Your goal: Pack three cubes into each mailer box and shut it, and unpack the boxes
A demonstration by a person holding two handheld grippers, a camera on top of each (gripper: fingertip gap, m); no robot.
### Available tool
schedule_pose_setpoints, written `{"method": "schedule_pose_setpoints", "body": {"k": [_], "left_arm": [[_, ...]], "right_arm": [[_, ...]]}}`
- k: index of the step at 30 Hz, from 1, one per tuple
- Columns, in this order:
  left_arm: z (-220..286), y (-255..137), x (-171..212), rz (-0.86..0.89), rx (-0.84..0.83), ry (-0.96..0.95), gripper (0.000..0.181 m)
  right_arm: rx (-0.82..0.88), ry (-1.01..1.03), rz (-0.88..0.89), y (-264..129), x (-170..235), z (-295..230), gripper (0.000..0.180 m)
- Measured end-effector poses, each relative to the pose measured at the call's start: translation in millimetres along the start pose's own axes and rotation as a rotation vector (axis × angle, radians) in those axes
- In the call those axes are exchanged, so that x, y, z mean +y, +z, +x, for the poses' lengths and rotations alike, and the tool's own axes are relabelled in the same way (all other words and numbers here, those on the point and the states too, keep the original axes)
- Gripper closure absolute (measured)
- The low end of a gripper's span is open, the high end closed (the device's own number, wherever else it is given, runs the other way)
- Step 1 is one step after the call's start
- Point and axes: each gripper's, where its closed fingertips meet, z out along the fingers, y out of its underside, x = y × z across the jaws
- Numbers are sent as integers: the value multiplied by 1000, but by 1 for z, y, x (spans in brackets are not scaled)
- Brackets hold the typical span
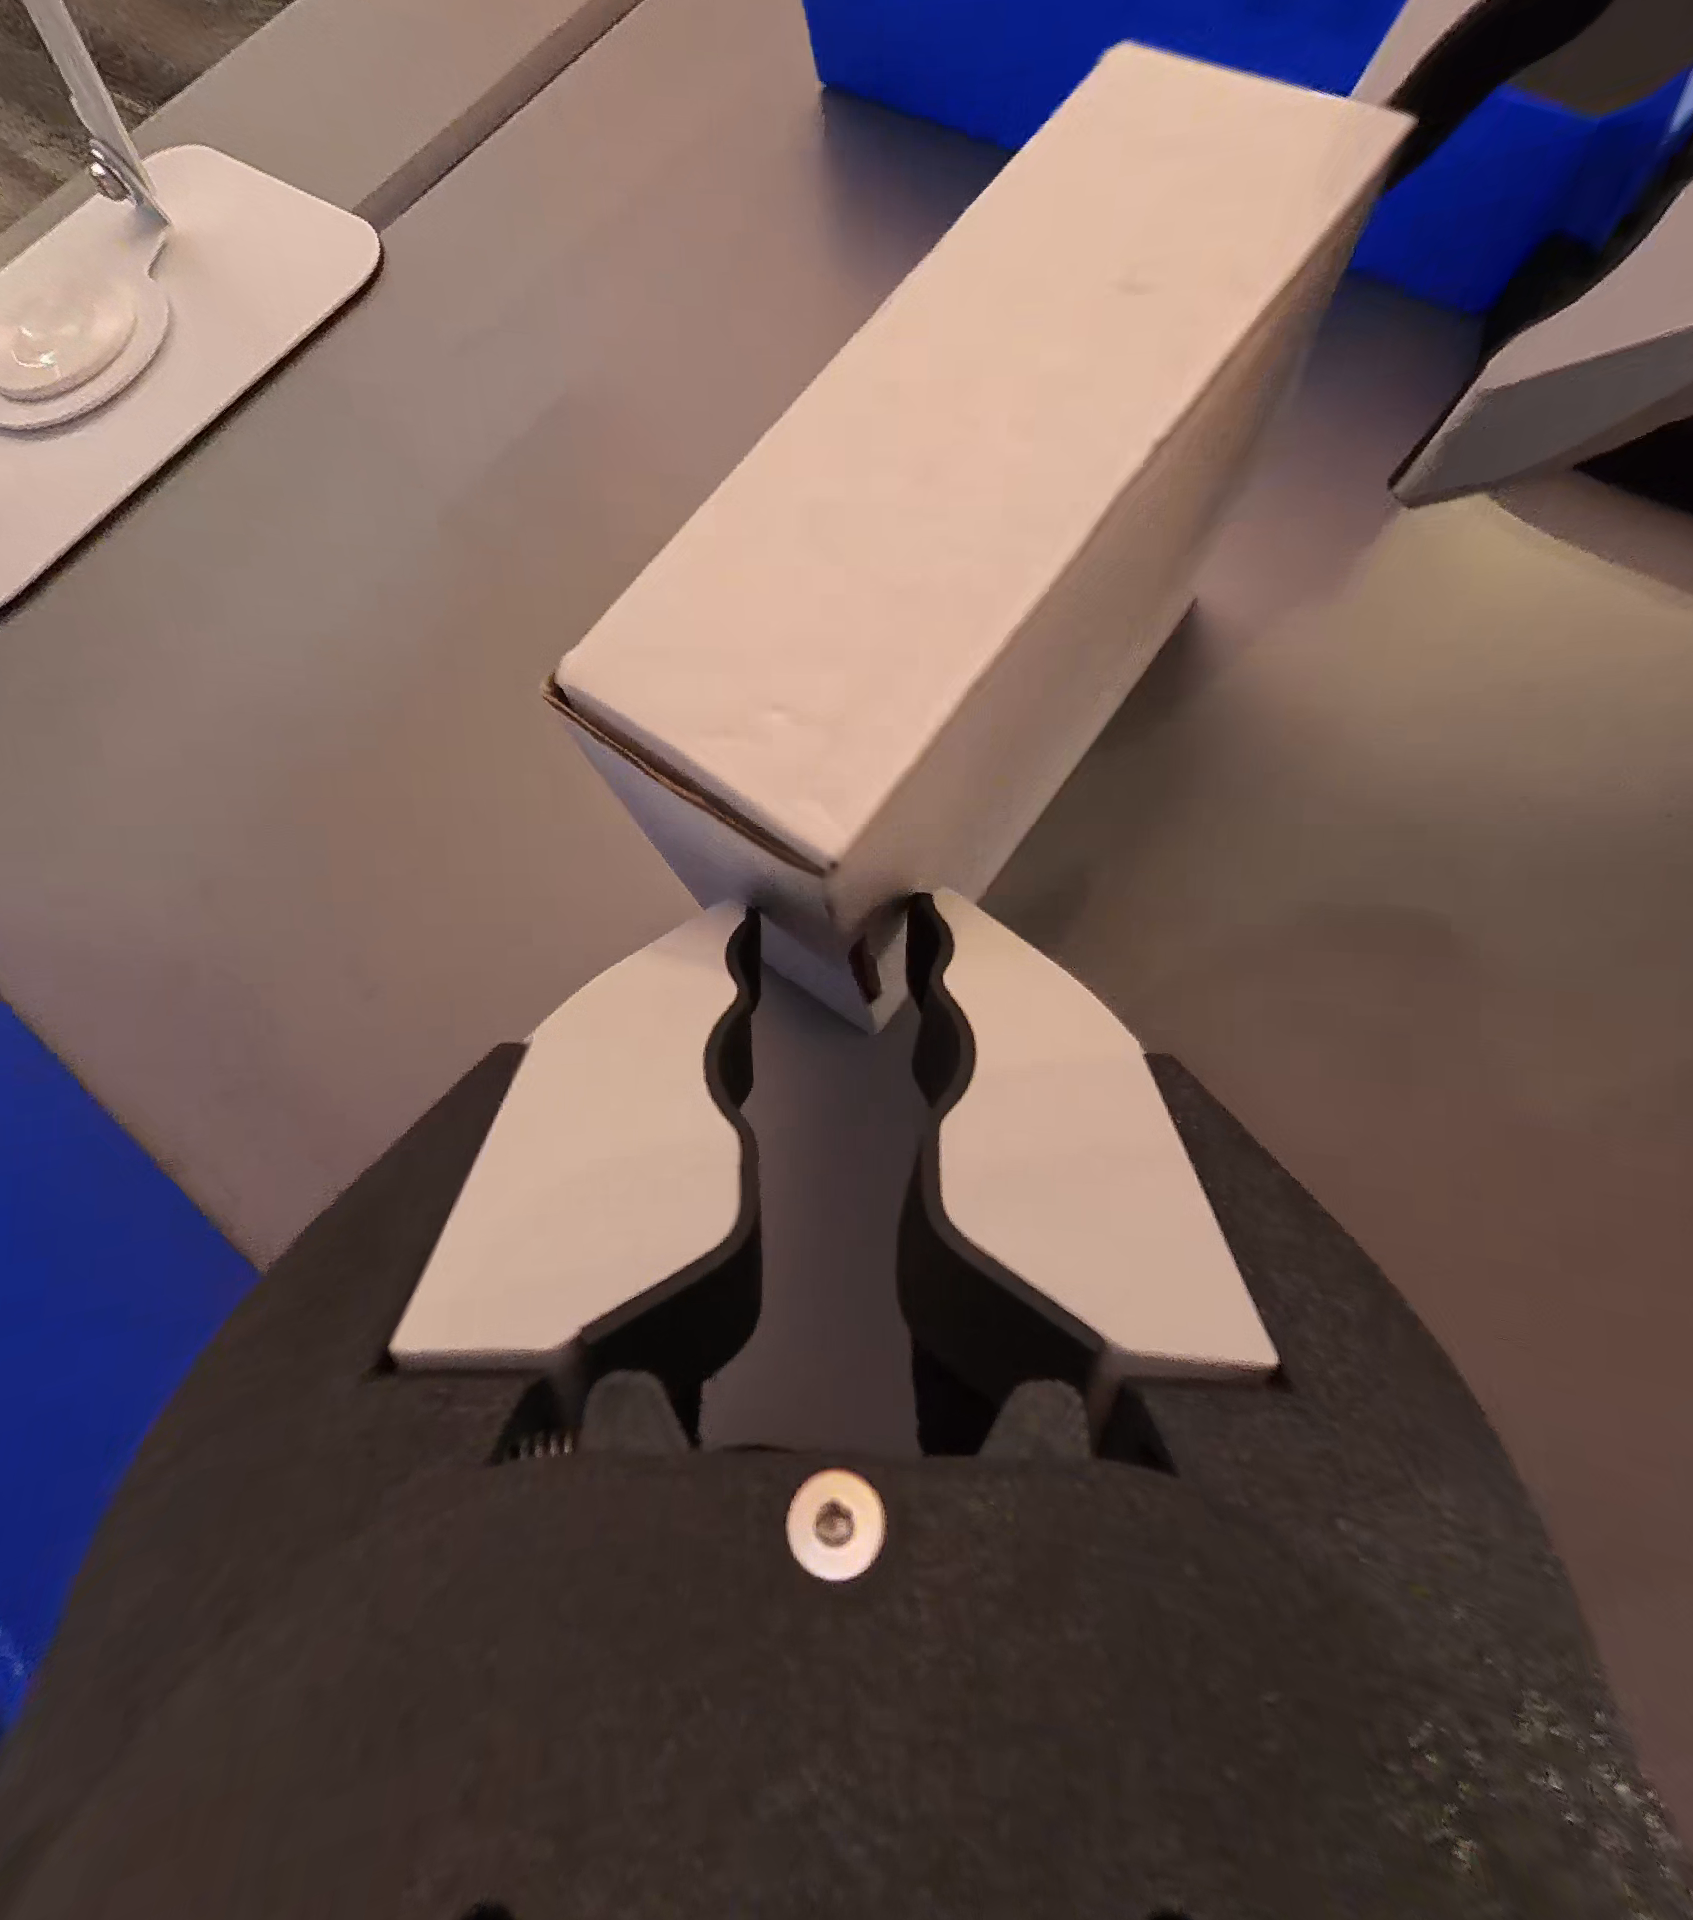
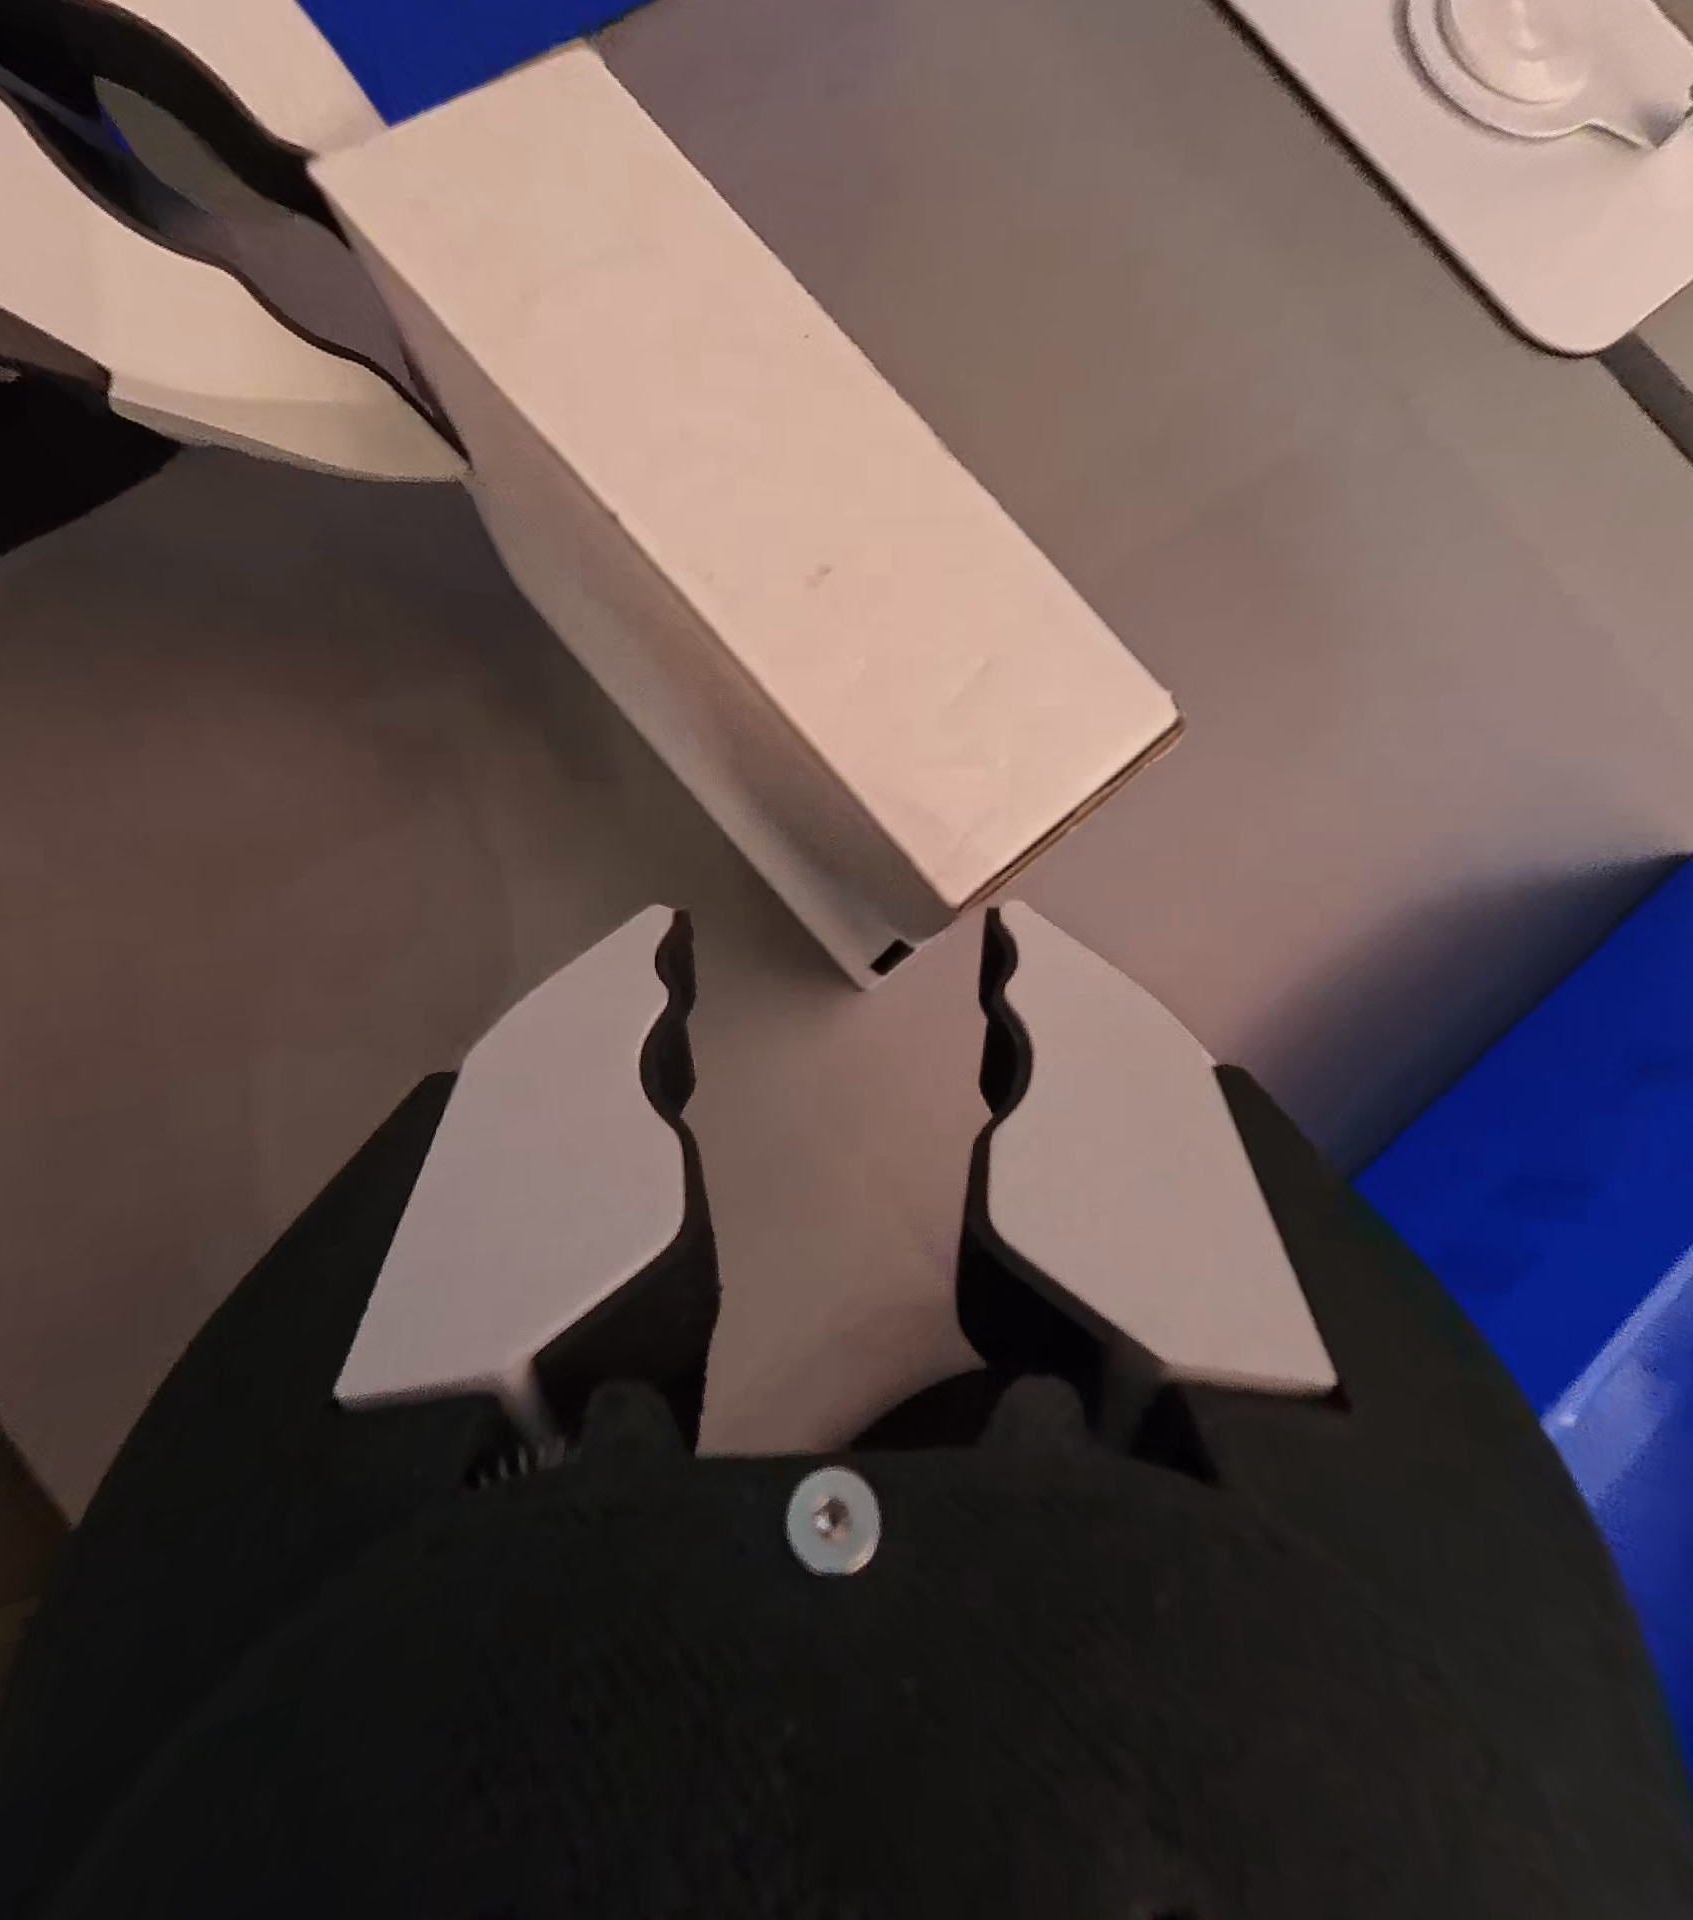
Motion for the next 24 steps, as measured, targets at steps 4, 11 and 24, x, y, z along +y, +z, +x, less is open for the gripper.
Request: {"method": "schedule_pose_setpoints", "body": {"k": [4, 11, 24], "left_arm": [[-9, 9, 2, -5, -36, -7, 139], [-13, 23, -19, 184, 5, -102, 74], [3, 48, -37, 306, 168, 11, 65]], "right_arm": [[37, -51, -6, -4, -9, 16, 114], [-112, -406, 104, -7, -64, 3, 93], [-318, -615, -321, 51, -45, 8, 113]]}}
